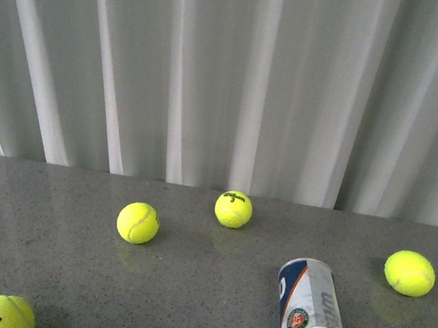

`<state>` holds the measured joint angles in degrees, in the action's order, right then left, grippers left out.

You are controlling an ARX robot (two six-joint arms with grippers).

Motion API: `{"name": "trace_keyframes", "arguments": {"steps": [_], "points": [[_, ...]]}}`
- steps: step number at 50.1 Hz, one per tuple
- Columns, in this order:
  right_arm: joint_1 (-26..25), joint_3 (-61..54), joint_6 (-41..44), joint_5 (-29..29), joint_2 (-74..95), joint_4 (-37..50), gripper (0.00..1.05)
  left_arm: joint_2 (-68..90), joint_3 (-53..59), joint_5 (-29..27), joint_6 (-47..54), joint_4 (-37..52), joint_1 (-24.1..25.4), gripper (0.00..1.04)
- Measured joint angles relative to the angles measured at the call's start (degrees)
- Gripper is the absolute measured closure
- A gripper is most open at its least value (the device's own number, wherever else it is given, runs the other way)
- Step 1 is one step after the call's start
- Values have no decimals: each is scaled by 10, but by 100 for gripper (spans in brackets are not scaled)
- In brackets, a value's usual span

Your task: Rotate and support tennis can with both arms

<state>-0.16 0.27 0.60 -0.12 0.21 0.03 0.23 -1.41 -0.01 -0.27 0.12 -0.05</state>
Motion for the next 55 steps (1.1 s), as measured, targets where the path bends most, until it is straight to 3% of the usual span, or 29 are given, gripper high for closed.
{"name": "trace_keyframes", "arguments": {"steps": [46, 49, 51, 55], "points": [[0, 0, 0, 0, 0, 0, 7, 0, 0, 0, 0, 0, 0, 7], [8, 13, -10, 52, 29, -14, 7, 0, 0, 0, 0, 0, 0, 7], [3, 32, -10, 79, 91, 22, 7, 0, 0, 0, 0, 0, 0, 7], [-26, 109, -11, 77, 265, 148, 7, 0, 0, 0, 0, 0, 0, 7]]}}
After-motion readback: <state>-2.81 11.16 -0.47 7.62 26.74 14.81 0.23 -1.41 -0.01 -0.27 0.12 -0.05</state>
